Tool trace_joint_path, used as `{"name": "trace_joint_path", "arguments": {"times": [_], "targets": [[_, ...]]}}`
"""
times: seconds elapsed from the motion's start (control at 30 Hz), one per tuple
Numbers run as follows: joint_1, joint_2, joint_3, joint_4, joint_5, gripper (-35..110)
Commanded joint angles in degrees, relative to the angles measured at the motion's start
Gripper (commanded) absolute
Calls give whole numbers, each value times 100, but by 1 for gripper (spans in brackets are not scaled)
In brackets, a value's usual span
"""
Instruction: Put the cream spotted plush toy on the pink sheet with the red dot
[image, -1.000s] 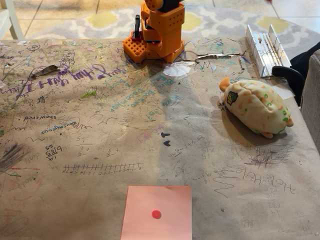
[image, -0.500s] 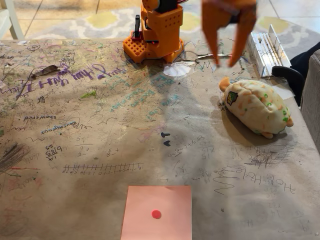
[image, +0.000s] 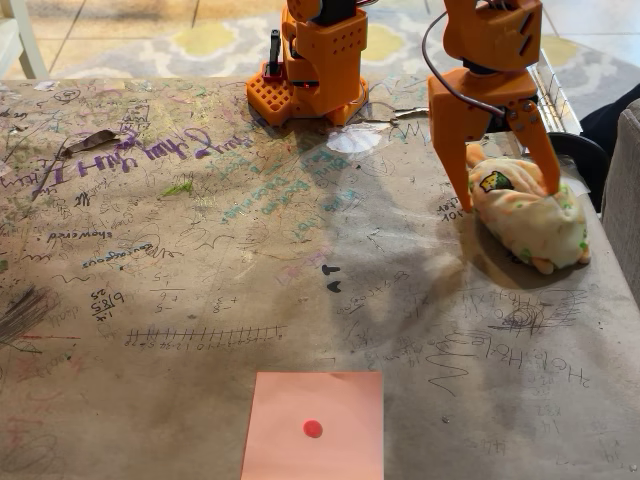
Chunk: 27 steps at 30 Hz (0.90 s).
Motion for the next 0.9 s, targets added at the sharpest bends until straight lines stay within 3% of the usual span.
{"name": "trace_joint_path", "arguments": {"times": [0.0, 0.17, 0.37, 0.6, 0.87], "targets": [[-132, 26, -185, -220, -18, 36], [-439, -229, -176, -756, -9, 37], [-562, -606, -387, -844, 114, 4], [-466, -677, -562, -853, 97, 2], [-114, -246, -1134, 123, 343, 2]]}}
